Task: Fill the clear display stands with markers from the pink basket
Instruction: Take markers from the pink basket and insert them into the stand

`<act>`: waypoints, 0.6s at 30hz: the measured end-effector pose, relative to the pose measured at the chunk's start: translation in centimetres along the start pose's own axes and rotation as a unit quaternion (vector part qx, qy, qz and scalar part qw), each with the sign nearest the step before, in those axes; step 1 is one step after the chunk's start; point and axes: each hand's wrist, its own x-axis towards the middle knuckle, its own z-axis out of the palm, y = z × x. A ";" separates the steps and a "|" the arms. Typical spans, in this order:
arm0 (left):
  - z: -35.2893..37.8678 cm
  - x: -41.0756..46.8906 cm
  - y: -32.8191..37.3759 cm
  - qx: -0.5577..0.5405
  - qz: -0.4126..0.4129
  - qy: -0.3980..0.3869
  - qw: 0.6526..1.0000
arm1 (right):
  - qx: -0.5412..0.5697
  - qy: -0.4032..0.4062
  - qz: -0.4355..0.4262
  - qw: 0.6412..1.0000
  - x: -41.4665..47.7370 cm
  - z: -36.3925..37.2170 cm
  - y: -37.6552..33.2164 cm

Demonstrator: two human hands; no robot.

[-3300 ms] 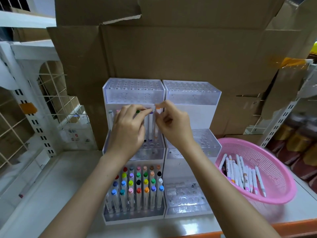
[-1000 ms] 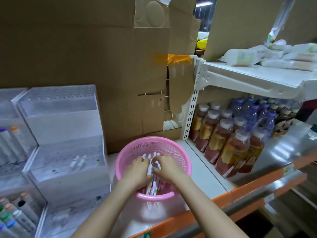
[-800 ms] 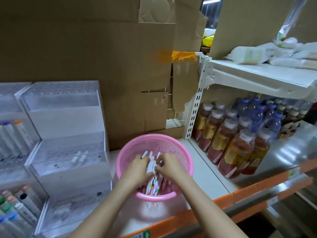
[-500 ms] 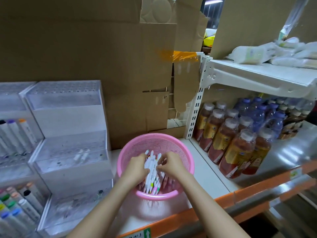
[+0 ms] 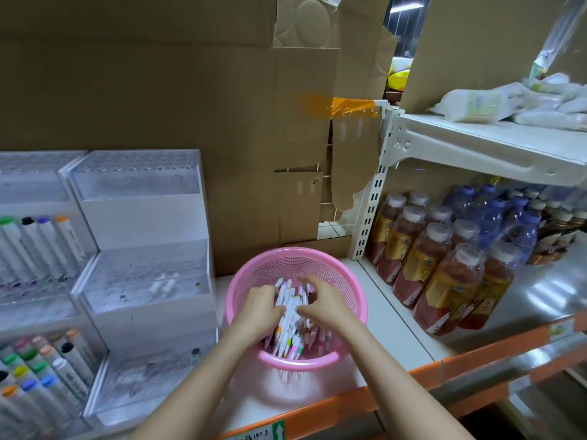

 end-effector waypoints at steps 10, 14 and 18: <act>-0.5 -0.9 -0.2 -0.118 0.097 0.087 0.984 | 0.029 0.008 -0.049 0.998 -0.2 -0.1 -0.4; -0.9 -1.2 0.1 -0.147 0.115 0.116 0.976 | 0.100 0.032 -0.058 0.993 -0.7 -0.2 -0.5; -1.2 -1.8 0.0 -0.150 0.130 0.129 0.972 | 0.157 0.070 -0.066 0.983 -1.3 -0.1 -1.1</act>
